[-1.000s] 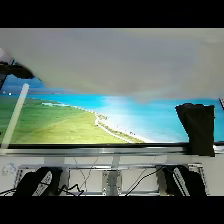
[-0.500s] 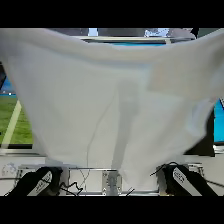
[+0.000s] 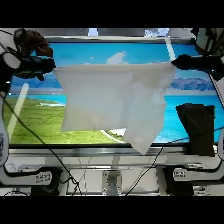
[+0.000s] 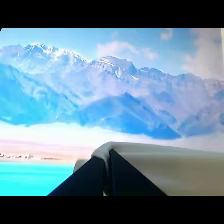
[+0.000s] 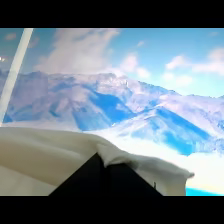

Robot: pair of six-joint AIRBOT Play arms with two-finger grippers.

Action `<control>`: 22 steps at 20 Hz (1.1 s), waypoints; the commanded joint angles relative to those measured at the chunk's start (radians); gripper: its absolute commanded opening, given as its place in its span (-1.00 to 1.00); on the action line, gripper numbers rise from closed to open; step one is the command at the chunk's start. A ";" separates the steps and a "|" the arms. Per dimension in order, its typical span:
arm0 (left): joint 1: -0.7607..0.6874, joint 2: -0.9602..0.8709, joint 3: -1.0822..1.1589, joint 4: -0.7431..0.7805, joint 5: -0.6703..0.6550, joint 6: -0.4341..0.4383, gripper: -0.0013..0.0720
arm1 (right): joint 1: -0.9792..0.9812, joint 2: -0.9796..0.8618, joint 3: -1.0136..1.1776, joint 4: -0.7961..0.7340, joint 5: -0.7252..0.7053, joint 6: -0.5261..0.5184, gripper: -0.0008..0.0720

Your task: Fold the shirts.

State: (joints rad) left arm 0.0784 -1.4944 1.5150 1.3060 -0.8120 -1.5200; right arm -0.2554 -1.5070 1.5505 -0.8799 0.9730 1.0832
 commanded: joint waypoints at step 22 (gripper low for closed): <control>-0.024 -0.339 0.135 0.031 -0.283 -0.055 -0.92 | 0.118 -0.314 -0.014 -0.261 0.242 0.212 -0.91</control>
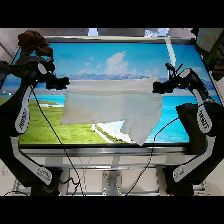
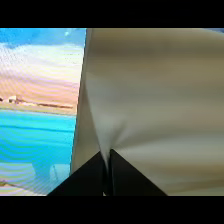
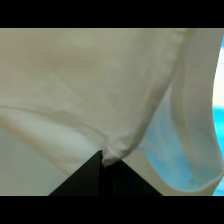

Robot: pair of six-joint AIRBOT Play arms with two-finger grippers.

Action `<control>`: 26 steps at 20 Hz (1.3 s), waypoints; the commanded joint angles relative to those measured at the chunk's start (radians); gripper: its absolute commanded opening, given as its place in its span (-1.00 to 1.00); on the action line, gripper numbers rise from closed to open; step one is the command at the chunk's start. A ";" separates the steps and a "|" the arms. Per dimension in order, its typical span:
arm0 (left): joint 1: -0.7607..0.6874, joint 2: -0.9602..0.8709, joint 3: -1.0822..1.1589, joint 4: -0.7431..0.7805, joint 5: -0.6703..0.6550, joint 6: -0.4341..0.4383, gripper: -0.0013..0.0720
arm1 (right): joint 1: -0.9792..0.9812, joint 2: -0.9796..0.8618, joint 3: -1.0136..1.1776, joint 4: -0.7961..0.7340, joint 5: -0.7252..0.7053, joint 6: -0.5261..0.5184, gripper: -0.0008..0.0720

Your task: Fold the shirts.

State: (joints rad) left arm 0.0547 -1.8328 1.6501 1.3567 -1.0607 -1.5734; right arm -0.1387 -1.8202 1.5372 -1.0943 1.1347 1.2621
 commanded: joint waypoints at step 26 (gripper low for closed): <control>0.182 0.846 -0.823 -0.274 0.134 0.183 0.92 | -0.303 0.814 -1.093 0.335 0.098 -0.109 -0.01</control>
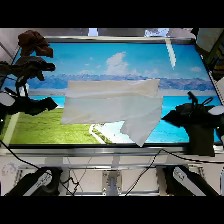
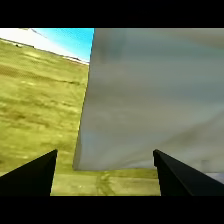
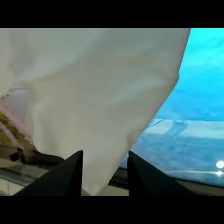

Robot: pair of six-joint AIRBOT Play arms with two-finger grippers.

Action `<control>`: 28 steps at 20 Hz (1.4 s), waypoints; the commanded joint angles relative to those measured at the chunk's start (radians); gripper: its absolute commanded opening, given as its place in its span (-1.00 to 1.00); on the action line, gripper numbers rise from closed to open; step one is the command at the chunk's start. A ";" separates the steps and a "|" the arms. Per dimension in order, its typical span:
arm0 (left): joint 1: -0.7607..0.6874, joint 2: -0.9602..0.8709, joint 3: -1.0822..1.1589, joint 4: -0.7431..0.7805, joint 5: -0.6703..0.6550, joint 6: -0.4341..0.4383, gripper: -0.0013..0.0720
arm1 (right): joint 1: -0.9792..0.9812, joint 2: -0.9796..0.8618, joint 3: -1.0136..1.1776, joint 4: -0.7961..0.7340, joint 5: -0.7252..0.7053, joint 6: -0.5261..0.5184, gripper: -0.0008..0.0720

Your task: Fold the shirts.

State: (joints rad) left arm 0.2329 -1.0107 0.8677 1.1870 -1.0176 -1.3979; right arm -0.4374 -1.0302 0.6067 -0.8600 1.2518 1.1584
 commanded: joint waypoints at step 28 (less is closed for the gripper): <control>0.005 -0.025 -0.041 0.030 0.107 -0.092 0.92 | 0.212 0.024 -0.377 0.397 -0.395 0.045 -0.91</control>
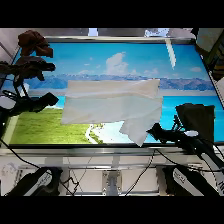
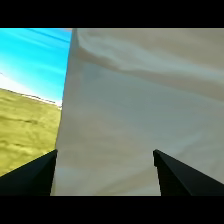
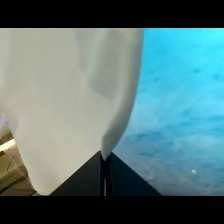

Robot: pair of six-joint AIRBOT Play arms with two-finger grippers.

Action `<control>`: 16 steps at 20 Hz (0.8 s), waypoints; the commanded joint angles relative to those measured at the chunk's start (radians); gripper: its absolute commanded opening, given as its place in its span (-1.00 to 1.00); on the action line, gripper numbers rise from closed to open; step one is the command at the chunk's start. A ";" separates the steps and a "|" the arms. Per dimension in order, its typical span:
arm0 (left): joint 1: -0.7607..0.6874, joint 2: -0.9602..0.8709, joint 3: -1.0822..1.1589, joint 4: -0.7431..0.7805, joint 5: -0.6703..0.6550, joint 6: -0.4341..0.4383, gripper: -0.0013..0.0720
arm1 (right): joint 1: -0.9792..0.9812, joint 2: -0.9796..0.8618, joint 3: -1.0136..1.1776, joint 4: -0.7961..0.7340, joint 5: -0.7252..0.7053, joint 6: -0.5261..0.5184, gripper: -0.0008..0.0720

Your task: Fold the shirts.

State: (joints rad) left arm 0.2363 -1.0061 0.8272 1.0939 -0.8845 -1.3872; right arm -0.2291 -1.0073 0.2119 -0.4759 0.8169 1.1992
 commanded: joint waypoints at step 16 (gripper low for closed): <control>0.001 -0.333 0.000 0.092 -0.166 -0.091 0.91 | 0.004 0.001 0.091 0.003 0.057 0.005 -0.91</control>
State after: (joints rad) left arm 0.2363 -1.3178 0.8272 1.1725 -1.0595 -1.4845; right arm -0.2260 -1.0073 0.3012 -0.4717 0.8726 1.2041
